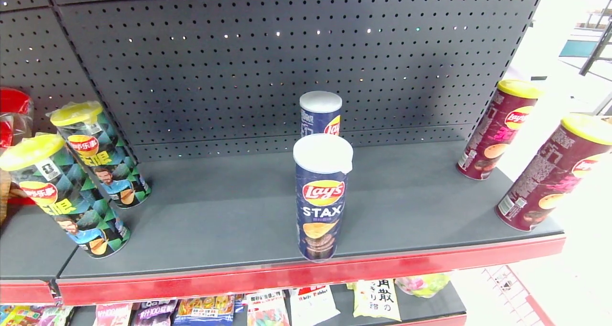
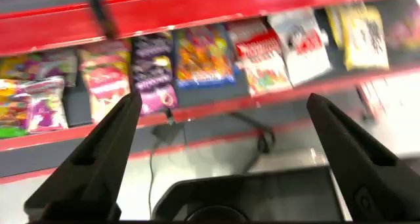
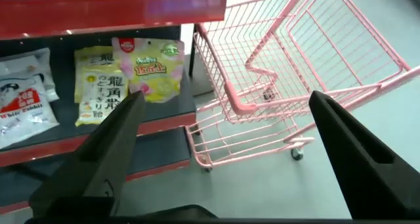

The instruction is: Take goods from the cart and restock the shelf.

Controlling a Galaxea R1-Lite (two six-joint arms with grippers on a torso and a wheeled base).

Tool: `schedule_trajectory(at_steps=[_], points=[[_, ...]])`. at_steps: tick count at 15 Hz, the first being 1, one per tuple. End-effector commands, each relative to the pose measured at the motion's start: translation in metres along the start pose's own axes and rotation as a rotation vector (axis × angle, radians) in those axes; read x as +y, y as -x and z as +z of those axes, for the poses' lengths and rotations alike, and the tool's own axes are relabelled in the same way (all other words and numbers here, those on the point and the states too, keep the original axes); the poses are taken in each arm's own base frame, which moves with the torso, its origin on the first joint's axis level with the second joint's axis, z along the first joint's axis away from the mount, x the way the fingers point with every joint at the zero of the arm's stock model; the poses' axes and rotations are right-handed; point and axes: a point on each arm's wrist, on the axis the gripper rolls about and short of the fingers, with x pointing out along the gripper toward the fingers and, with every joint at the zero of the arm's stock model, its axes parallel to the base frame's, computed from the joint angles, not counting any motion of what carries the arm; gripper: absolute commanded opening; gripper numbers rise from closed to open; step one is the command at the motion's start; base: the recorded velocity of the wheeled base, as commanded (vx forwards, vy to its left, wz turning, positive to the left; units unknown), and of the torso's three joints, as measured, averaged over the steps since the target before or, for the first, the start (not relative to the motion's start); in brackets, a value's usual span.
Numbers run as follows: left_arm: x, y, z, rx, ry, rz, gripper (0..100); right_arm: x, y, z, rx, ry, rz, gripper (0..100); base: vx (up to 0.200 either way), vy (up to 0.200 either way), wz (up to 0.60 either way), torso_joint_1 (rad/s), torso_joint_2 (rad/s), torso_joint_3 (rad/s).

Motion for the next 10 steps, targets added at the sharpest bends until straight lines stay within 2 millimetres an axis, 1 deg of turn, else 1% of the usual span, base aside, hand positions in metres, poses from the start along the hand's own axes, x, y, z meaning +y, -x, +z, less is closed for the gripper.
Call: schedule_trajectory(at_steps=[1,2,3,4,5,6,7,8,9,10], points=[[-0.003,0.011,-0.030,-0.182,0.052,0.075,100,0.006,-0.005,-0.015,0.004,0.013,0.032,100,0.000,0.000,0.00,0.000,0.00,0.000],[-0.002,0.001,-0.029,-0.243,0.053,0.059,100,0.009,-0.010,-0.016,-0.039,0.004,0.130,100,0.000,0.000,0.00,0.000,0.00,0.000],[-0.002,-0.010,-0.028,-0.334,0.045,0.019,100,0.013,-0.019,-0.023,-0.076,0.003,0.184,100,0.000,0.000,0.00,0.000,0.00,0.000],[-0.003,-0.014,-0.028,-0.379,0.037,-0.012,100,0.014,-0.022,-0.023,-0.108,0.000,0.190,100,0.000,0.000,0.00,0.000,0.00,0.000],[-0.004,-0.023,-0.028,-0.500,0.002,-0.089,100,0.016,-0.030,-0.024,-0.198,-0.034,0.207,100,0.000,0.000,0.00,0.000,0.00,0.000],[-0.004,-0.024,-0.029,-0.503,0.000,-0.077,100,0.018,-0.034,-0.030,-0.195,-0.064,0.213,100,0.000,0.000,0.00,0.000,0.00,0.000],[-0.003,-0.024,-0.030,-0.517,-0.001,0.006,100,0.017,-0.036,-0.031,-0.214,-0.092,0.176,100,0.000,0.000,0.00,0.000,0.00,0.000],[-0.003,-0.022,-0.032,-0.554,0.003,0.045,100,0.017,-0.036,-0.032,-0.199,-0.108,0.161,100,0.000,0.000,0.00,0.000,0.00,0.000],[-0.003,-0.022,-0.032,-0.555,-0.002,0.051,100,0.017,-0.037,-0.032,-0.192,-0.127,0.186,100,0.000,0.000,0.00,0.000,0.00,0.000],[-0.004,-0.022,-0.032,-0.553,-0.022,0.004,100,0.016,-0.037,-0.033,-0.210,-0.099,0.316,100,0.000,0.000,0.00,0.000,0.00,0.000]])
